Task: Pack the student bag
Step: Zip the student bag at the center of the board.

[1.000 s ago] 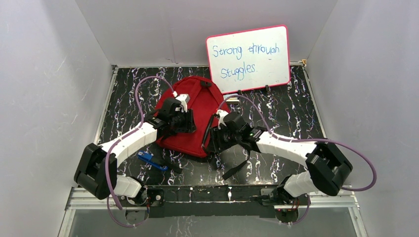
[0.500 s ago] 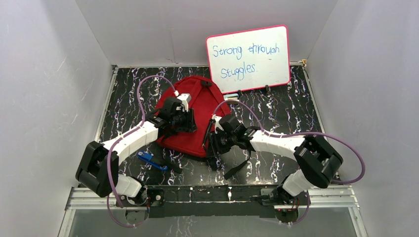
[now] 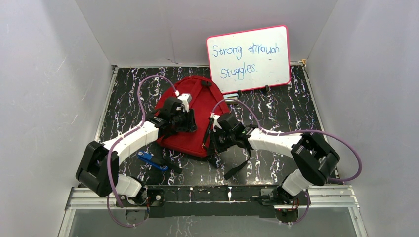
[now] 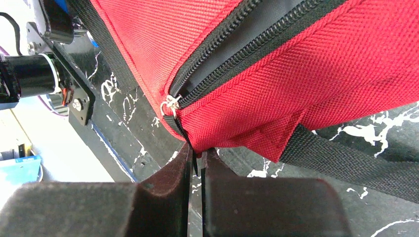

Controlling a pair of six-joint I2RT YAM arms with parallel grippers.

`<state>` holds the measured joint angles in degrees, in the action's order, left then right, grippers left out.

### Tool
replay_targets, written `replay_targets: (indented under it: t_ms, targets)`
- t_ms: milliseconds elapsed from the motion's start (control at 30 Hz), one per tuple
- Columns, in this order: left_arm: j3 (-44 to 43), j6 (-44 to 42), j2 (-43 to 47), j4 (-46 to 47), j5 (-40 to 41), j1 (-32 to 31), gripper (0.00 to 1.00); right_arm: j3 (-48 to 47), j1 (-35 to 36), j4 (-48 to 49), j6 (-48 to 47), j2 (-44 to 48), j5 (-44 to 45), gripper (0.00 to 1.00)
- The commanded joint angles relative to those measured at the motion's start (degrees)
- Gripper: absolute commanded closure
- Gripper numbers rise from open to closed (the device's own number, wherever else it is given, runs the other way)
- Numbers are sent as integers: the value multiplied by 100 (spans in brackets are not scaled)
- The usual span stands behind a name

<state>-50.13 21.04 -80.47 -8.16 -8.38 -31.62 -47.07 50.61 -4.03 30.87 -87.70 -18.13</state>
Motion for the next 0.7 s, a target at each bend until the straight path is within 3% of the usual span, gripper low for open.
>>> replay_targets:
  t_ms: [0, 100, 667]
  targets:
    - [21, -114, -228, -104, -60, -98, 59, -356, 31, -57, 15, 311, -289, 95]
    - [31, -167, -240, -104, -52, -129, 59, -528, 32, -278, 28, 475, -450, 100]
    - [0, -267, -356, -107, 20, -222, 60, -1333, 22, -1757, -629, 59, -552, 100]
